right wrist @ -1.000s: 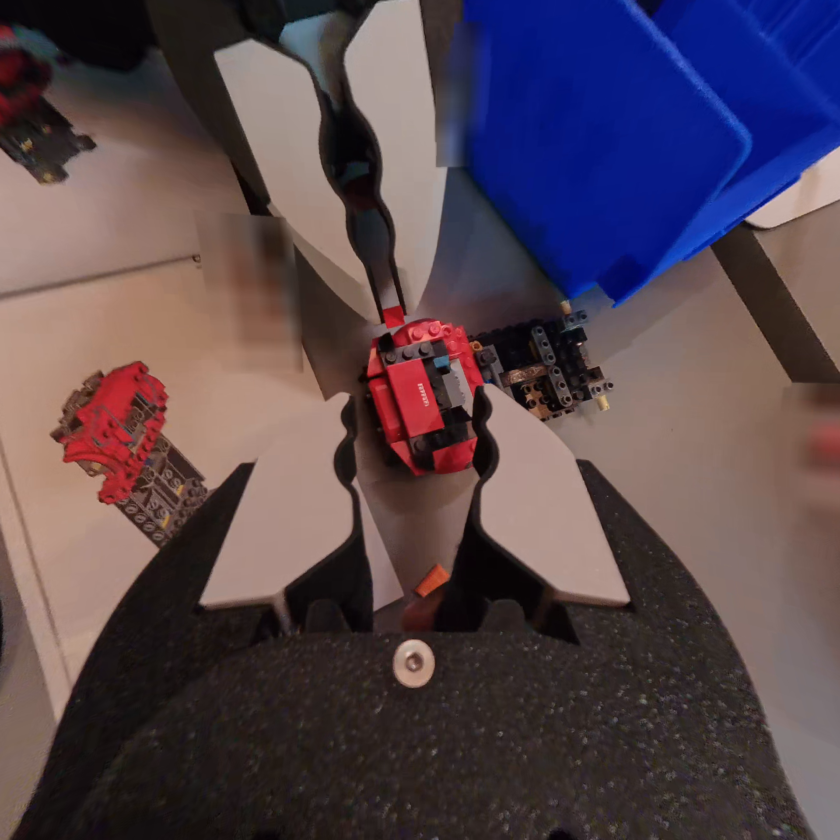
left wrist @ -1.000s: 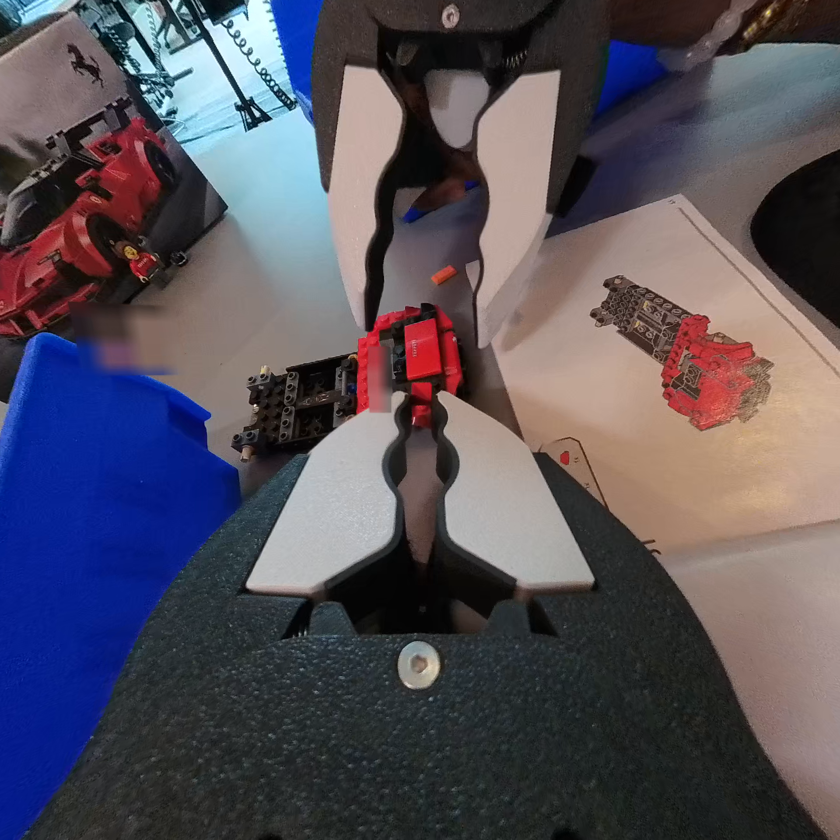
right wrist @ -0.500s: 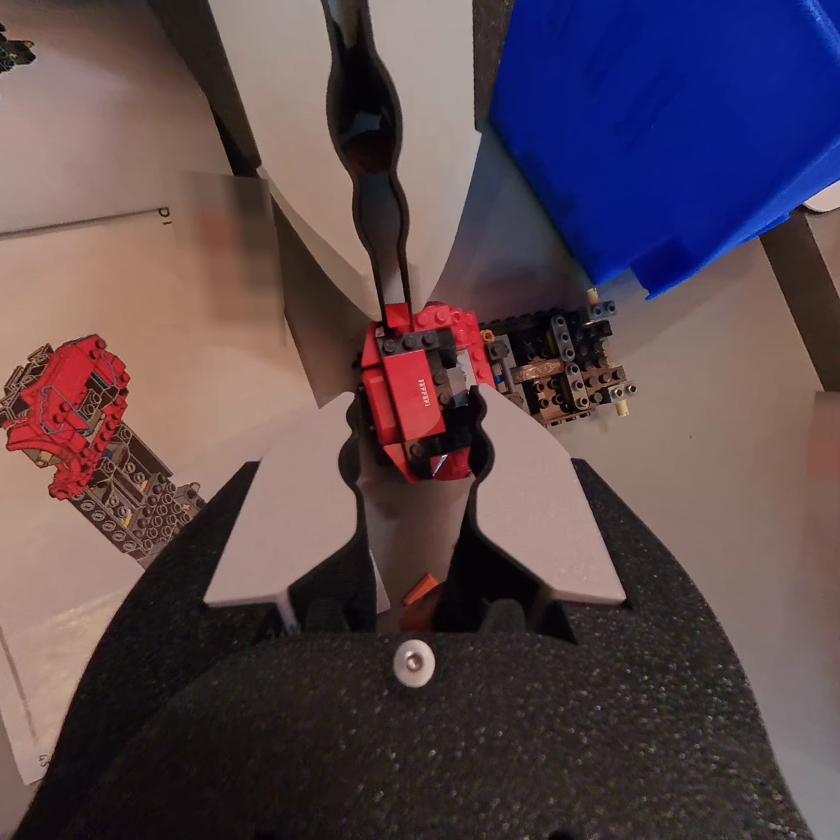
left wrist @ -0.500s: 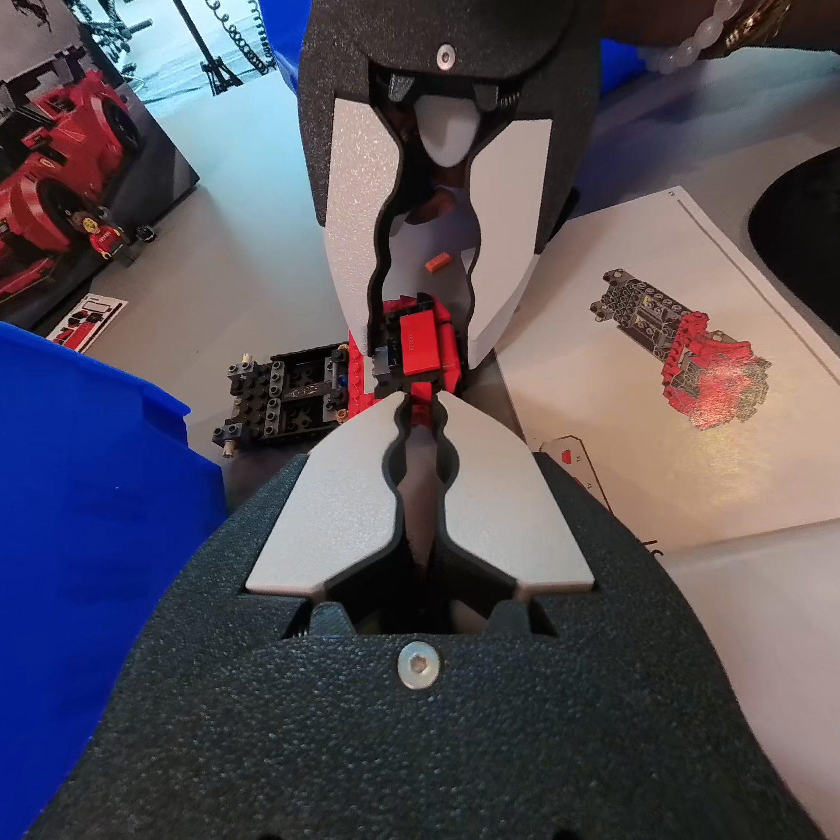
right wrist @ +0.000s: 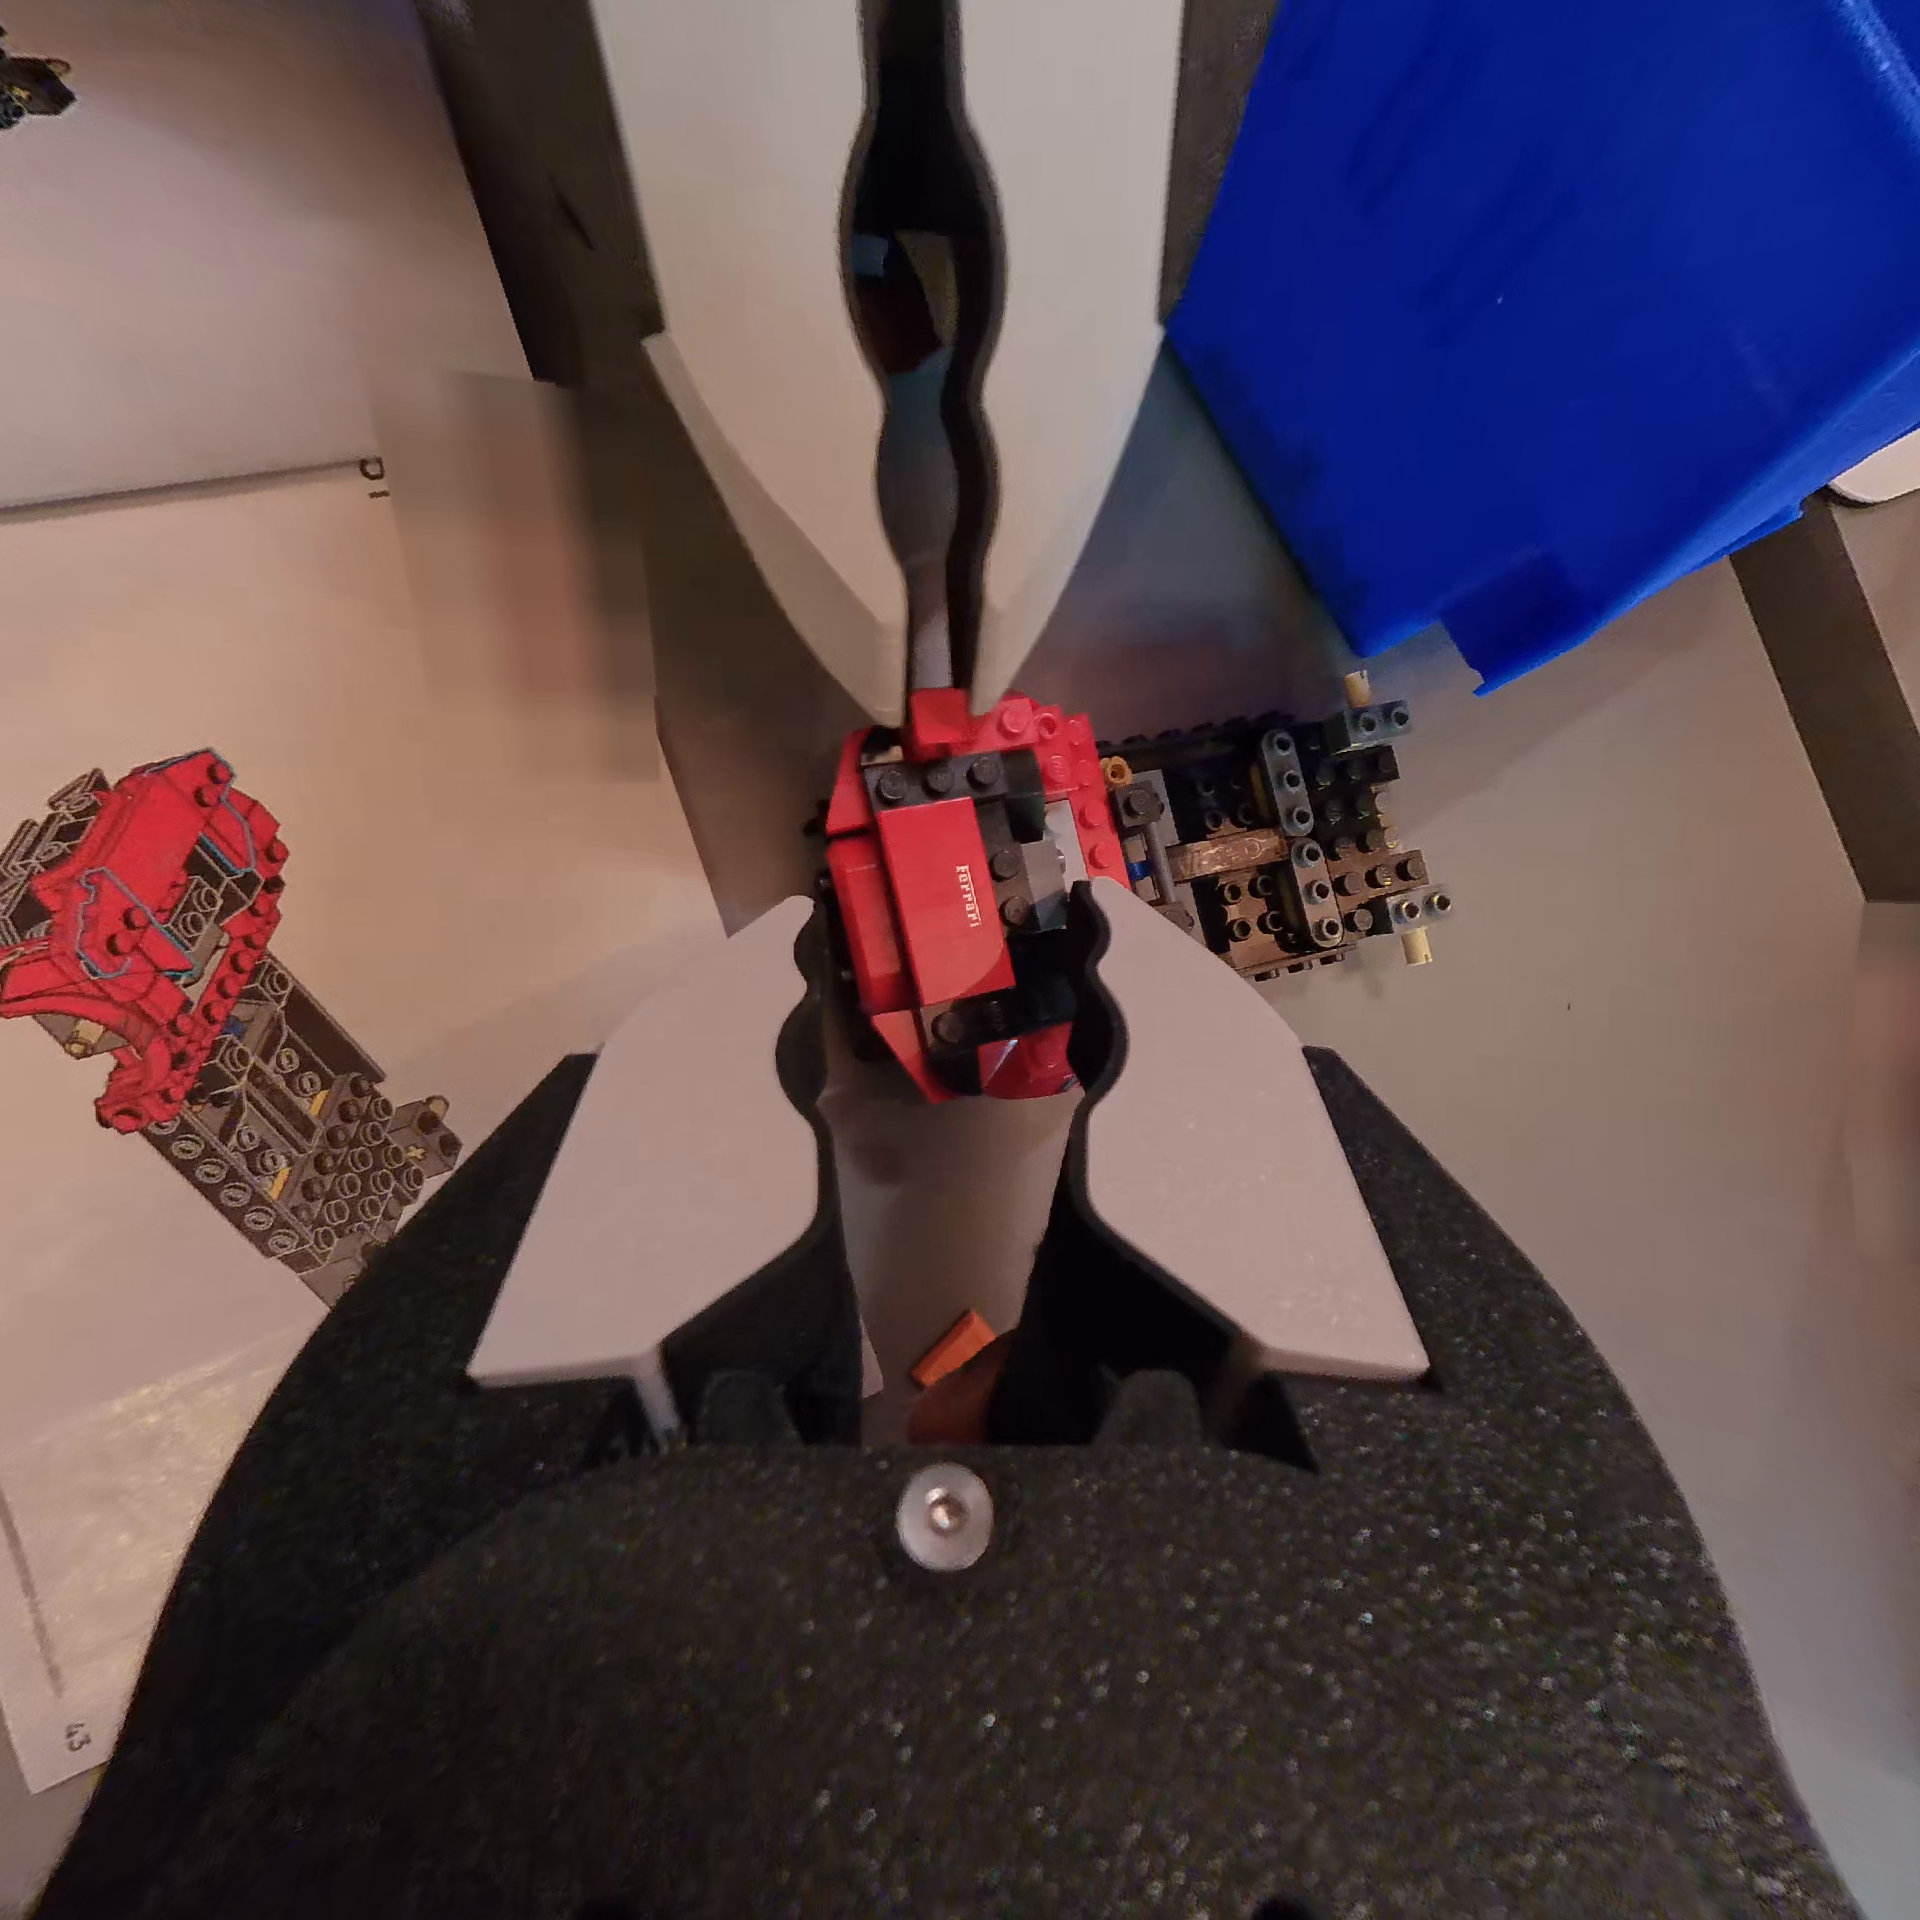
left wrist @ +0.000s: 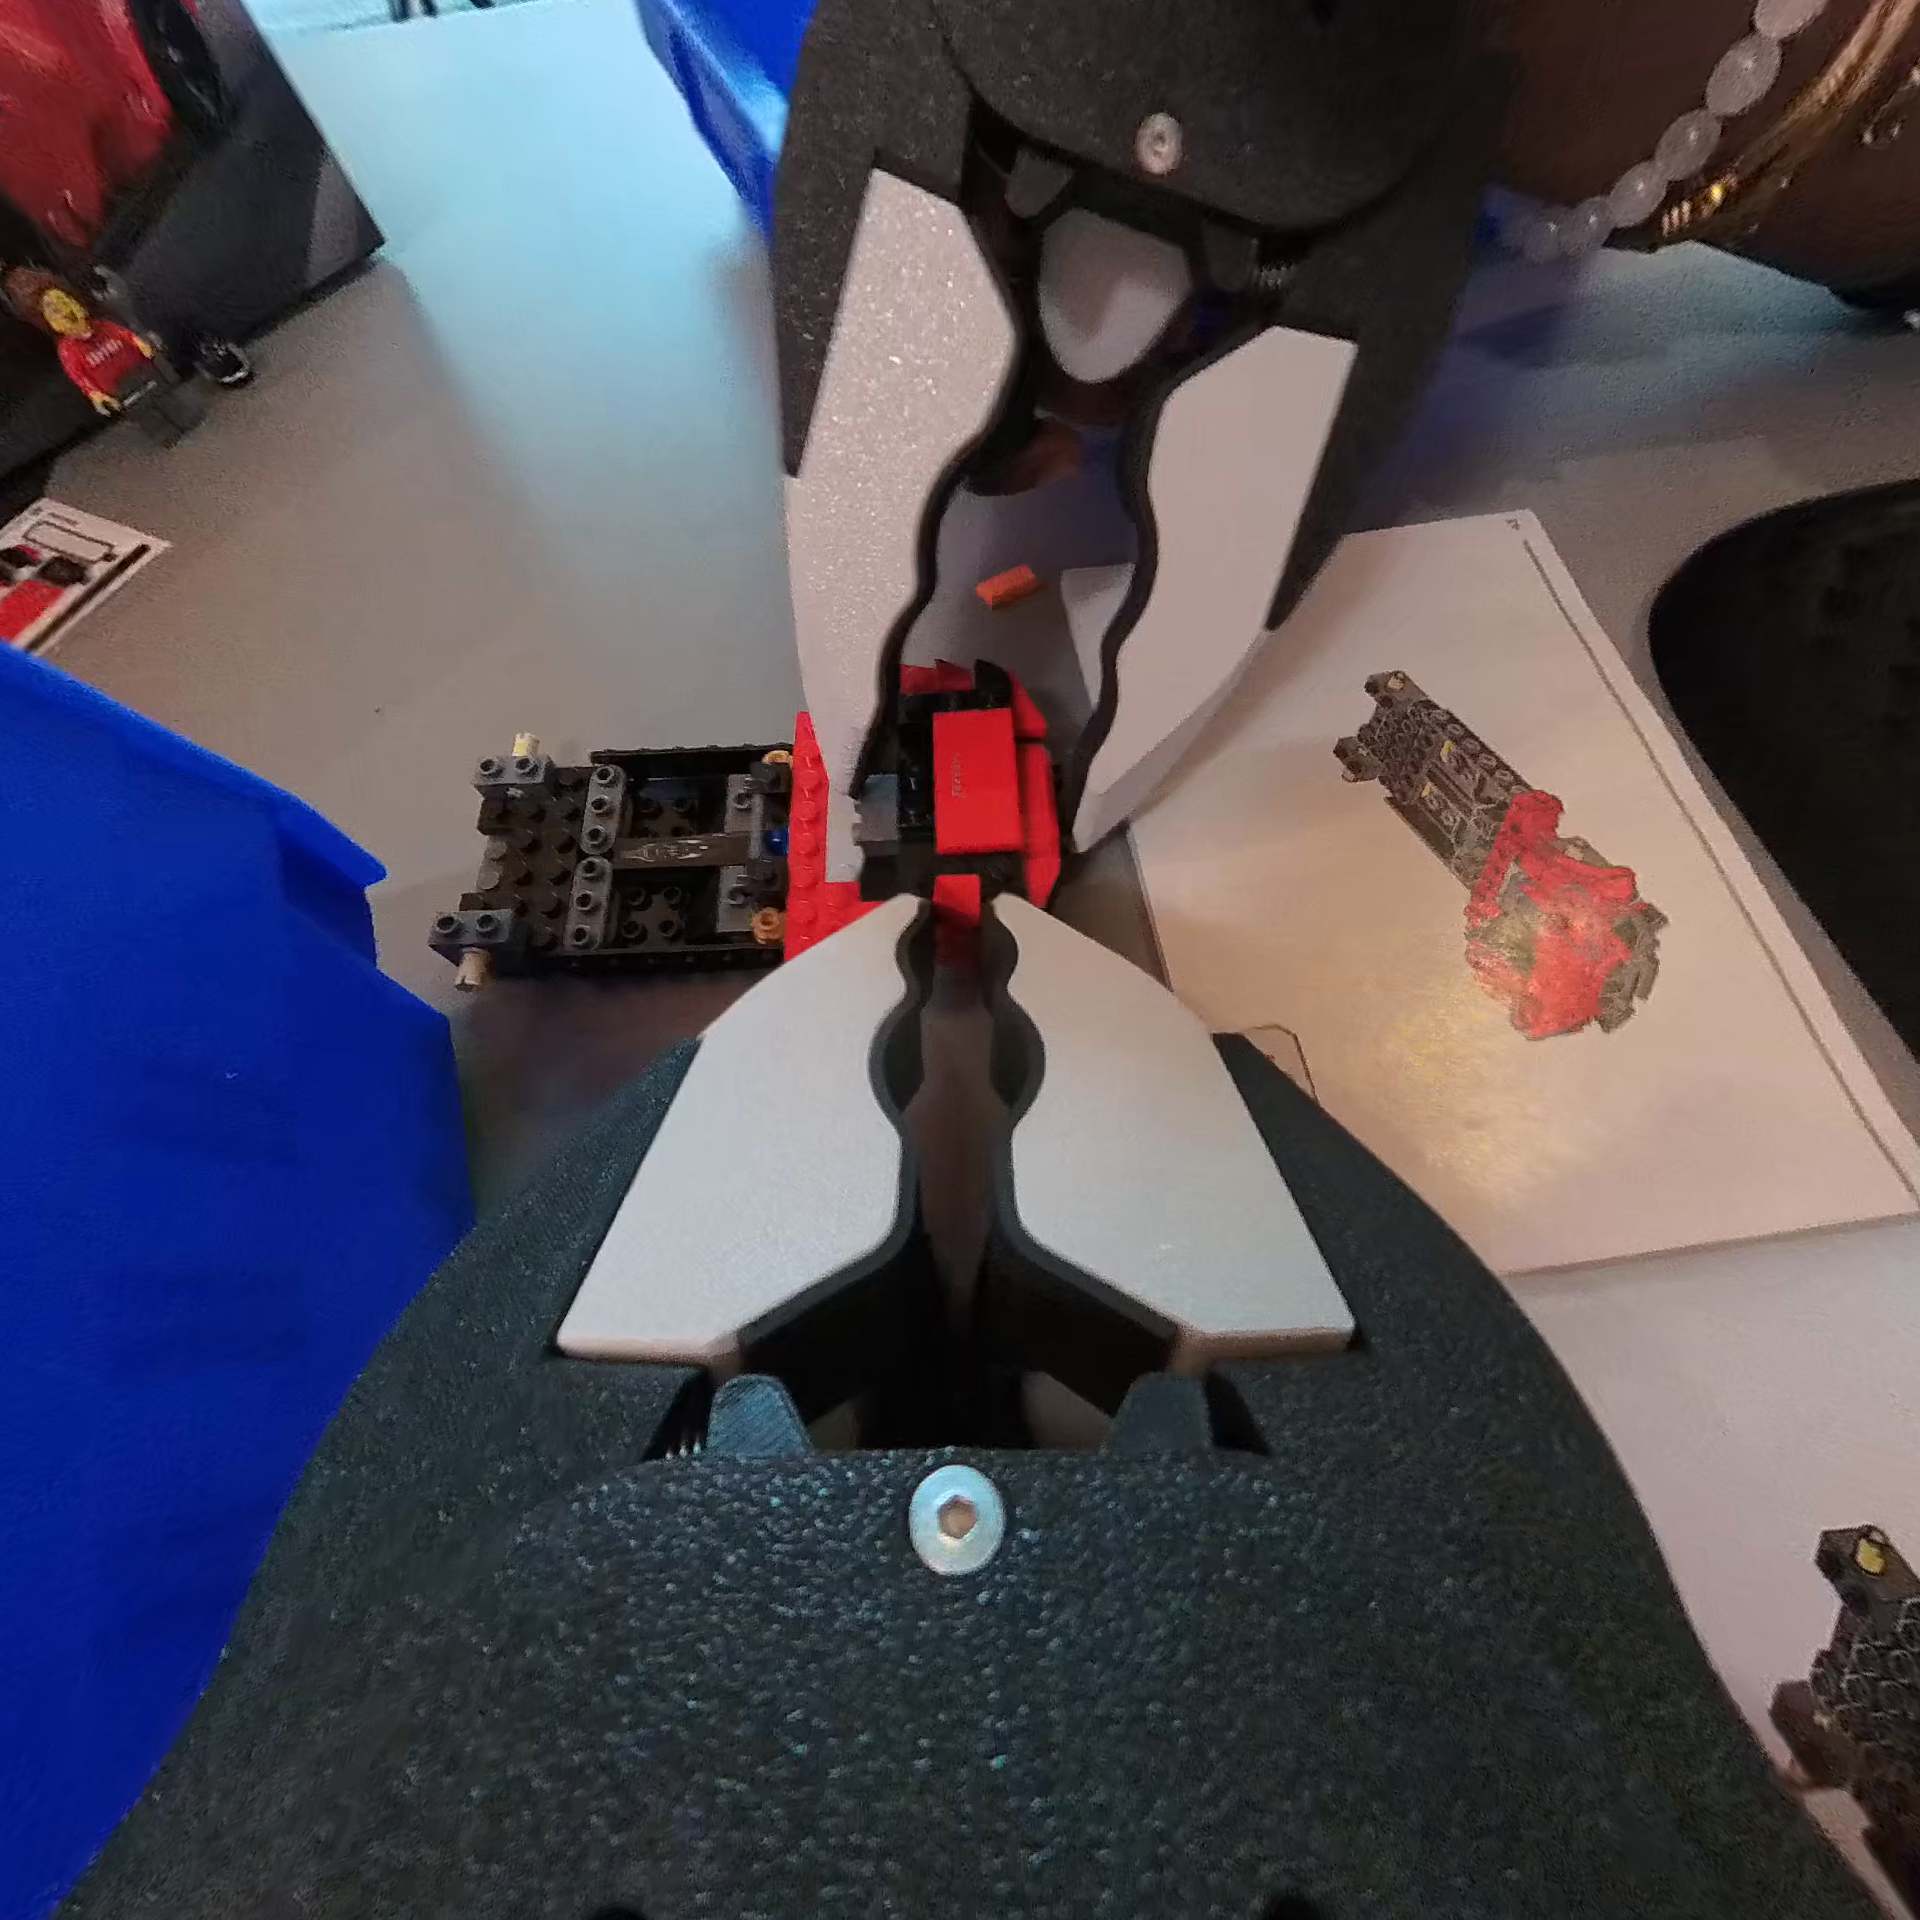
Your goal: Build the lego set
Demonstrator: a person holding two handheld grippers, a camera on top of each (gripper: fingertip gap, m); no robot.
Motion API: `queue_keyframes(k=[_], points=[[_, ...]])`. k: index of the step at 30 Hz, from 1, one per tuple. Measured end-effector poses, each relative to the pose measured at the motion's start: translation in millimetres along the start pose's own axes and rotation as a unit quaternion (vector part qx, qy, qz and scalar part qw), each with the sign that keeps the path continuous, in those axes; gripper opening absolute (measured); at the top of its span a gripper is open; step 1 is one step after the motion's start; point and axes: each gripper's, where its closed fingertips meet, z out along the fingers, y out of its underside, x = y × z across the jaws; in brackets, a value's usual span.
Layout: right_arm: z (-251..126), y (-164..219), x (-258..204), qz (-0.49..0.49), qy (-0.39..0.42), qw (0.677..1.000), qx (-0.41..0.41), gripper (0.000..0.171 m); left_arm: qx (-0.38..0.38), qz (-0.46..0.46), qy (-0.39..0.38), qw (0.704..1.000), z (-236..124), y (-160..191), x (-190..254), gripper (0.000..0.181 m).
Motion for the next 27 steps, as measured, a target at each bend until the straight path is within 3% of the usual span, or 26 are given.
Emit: queue_keyframes(k=[4, 27], points=[[0.3, -1.0, -1.7, -0.002, -0.004, 1.000, 0.001, 0.043, -0.002, -0.035, 0.018, 0.999, -0.4, 0.2, 0.3, 0.007], [0.8, -1.5, -1.2, -0.001, -0.003, 1.000, 0.000, 0.043, -0.046, -0.036, 0.057, 0.997, 0.4, 0.3, 3.4, 0.011]])
